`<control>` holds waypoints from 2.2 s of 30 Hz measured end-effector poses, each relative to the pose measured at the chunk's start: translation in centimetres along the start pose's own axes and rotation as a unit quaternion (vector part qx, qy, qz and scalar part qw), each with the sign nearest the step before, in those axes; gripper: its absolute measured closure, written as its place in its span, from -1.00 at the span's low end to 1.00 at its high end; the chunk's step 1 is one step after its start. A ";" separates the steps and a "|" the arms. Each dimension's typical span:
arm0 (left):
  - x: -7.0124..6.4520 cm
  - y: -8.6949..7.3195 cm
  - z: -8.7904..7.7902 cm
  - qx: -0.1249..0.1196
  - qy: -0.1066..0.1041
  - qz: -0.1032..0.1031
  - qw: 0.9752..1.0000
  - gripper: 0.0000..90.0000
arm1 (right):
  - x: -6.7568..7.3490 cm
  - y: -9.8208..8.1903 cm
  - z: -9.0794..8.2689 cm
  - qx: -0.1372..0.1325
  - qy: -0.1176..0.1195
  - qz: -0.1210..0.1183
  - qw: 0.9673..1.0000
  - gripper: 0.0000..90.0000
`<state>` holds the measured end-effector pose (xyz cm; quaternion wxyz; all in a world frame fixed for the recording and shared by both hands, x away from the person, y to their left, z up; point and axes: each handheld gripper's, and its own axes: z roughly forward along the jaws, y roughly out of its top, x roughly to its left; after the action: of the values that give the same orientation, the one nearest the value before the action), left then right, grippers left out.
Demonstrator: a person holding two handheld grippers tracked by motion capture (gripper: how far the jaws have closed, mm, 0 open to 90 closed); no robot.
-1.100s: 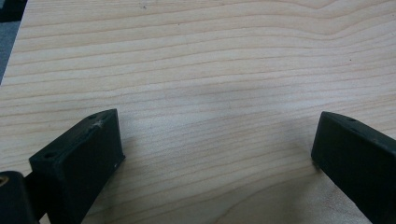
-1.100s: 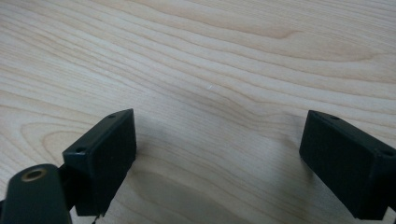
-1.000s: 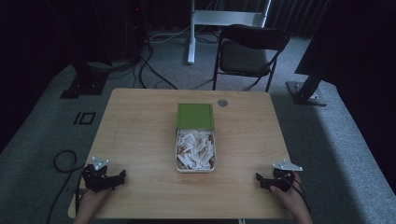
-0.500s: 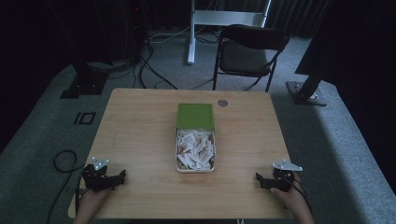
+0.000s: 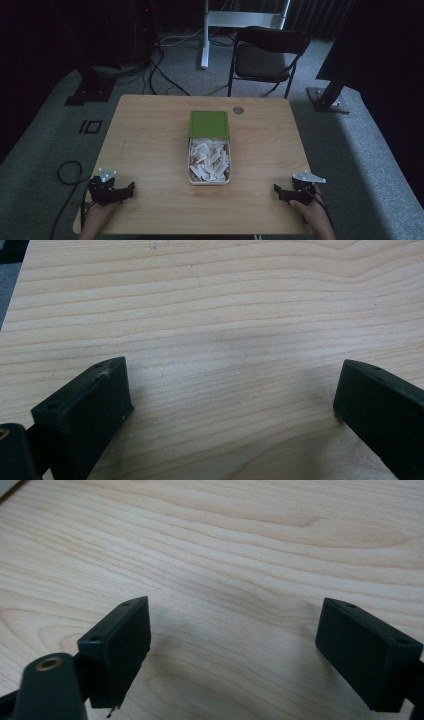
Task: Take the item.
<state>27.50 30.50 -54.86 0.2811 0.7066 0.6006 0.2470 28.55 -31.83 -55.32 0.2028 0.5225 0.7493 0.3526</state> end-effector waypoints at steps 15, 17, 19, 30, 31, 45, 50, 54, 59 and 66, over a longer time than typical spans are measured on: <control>0.0 0.0 0.0 0.000 0.000 0.000 1.000 -0.94 | 0.7 2.5 0.0 -0.008 0.001 -0.029 1.000 -0.68; 0.0 0.0 0.0 0.000 0.000 0.000 1.000 -0.94 | 0.7 3.0 -0.2 -0.014 0.003 -0.033 0.999 -0.68; 0.0 0.0 0.0 0.000 0.000 0.000 1.000 -0.94 | 0.8 3.2 -0.3 -0.015 0.003 -0.034 0.999 -0.68; 0.0 0.0 0.0 0.000 0.000 -0.001 1.000 -0.94 | 1.4 5.5 -1.0 -0.040 0.018 -0.033 0.998 -0.67; 0.0 0.0 0.0 -0.001 0.000 -0.001 1.000 -0.94 | 1.5 5.8 -1.0 -0.041 0.019 -0.037 0.998 -0.67; 0.0 0.0 0.0 -0.001 0.000 -0.001 1.000 -0.94 | 3.5 9.3 -1.3 -0.066 0.041 -0.068 0.995 -0.67; 0.0 0.0 0.0 -0.001 0.000 -0.001 1.000 -0.94 | 4.6 10.8 -1.3 -0.073 0.050 -0.082 0.993 -0.67; 0.0 0.0 0.0 -0.001 0.000 -0.001 1.000 -0.94 | 5.4 11.8 -1.2 -0.079 0.058 -0.091 0.991 -0.67; 0.0 0.0 0.0 -0.001 0.000 0.000 1.000 -0.94 | 6.4 12.8 -1.0 -0.086 0.070 -0.097 0.989 -0.67; 0.0 0.0 0.0 -0.001 0.000 0.000 1.000 -0.94 | 7.7 14.0 -0.8 -0.092 0.083 -0.108 0.986 -0.67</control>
<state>27.51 30.49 -54.87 0.2817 0.7061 0.6008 0.2473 34.16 -22.09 -43.94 0.2241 0.3860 0.7800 0.4386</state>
